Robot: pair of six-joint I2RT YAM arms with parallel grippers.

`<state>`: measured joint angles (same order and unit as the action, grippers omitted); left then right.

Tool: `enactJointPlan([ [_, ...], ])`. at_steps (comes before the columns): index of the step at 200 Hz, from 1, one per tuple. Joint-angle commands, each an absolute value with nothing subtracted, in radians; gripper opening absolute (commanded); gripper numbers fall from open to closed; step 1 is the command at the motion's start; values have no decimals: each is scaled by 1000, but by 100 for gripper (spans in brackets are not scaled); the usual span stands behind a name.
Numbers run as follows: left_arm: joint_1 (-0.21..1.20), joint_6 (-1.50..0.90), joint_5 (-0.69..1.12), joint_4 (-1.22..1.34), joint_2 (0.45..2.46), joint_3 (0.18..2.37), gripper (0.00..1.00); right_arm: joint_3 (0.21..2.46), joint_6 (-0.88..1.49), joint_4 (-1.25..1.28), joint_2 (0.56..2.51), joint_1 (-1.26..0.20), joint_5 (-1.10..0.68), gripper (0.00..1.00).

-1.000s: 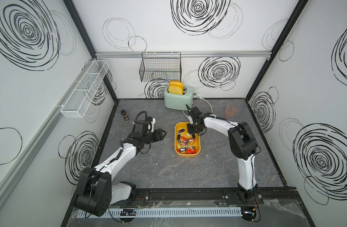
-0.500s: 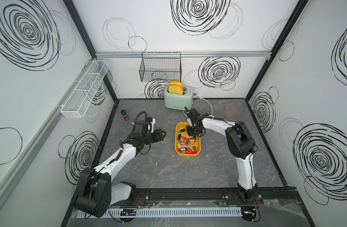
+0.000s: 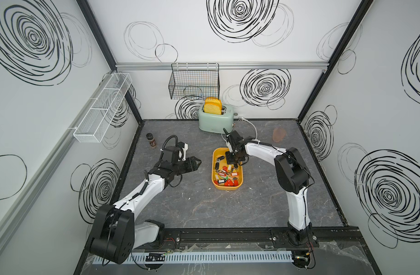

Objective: Take the keys out of the storage box
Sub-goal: Pick up the key from the storage box, then place the key at the center of the board.

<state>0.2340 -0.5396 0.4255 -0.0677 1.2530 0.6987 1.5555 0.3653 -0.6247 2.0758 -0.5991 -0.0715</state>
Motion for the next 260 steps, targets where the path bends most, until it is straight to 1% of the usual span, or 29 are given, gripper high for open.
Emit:
enactJointPlan([
  [1,238,-532,423,-56,1238,701,60,1551,357,-654,1990,-603,-55,0],
  [31,242,-532,422,-60,1236,709,60,1537,358,-654,1944,-592,-51,0],
  [70,264,-524,420,-71,1236,723,61,1491,364,-636,1853,-544,-64,0],
  [122,304,-507,430,-84,1247,752,61,1411,370,-618,1717,-427,-123,0],
  [161,333,-502,430,-86,1267,775,61,1326,365,-602,1651,-329,-161,0],
  [194,353,-499,428,-87,1281,788,62,1245,361,-564,1632,-258,-198,0],
  [215,358,-499,425,-88,1285,792,62,1204,361,-530,1646,-253,-226,0],
  [260,364,-497,419,-93,1285,792,62,1150,382,-429,1681,-251,-352,0],
])
